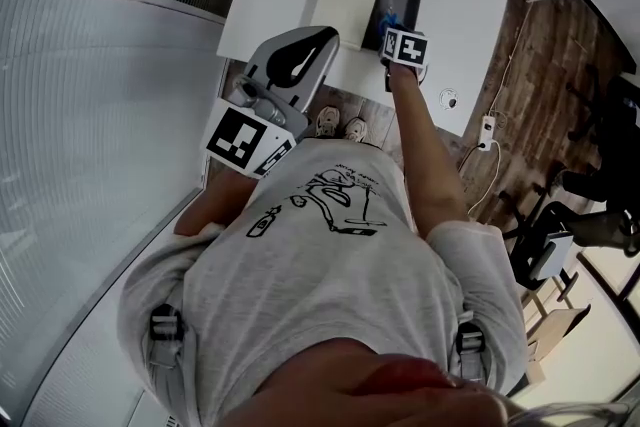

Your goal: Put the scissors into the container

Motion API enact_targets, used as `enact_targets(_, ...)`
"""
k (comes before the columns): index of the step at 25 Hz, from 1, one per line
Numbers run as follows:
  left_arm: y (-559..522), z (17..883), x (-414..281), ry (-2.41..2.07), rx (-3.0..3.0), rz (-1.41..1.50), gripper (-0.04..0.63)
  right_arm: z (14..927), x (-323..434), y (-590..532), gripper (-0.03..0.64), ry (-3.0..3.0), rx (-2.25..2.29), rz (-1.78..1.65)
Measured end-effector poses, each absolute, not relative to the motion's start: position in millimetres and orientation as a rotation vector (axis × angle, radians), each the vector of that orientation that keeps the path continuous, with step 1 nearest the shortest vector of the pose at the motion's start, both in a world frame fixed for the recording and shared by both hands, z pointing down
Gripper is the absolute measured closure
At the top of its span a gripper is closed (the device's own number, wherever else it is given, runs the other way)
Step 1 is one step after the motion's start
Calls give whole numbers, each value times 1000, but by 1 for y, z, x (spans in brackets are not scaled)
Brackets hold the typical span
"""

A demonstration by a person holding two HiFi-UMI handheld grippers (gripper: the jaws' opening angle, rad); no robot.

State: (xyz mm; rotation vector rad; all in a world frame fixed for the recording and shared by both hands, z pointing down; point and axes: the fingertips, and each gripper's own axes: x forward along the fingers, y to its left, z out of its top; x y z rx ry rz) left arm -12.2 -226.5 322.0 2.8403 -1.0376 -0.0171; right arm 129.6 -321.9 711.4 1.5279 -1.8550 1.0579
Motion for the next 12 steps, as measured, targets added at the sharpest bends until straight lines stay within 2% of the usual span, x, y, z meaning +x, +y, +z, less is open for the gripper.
enact_targets(12,-229,326,-24,-1092,2805,-5,574,733,122,-335,527,-1793,1478,1129)
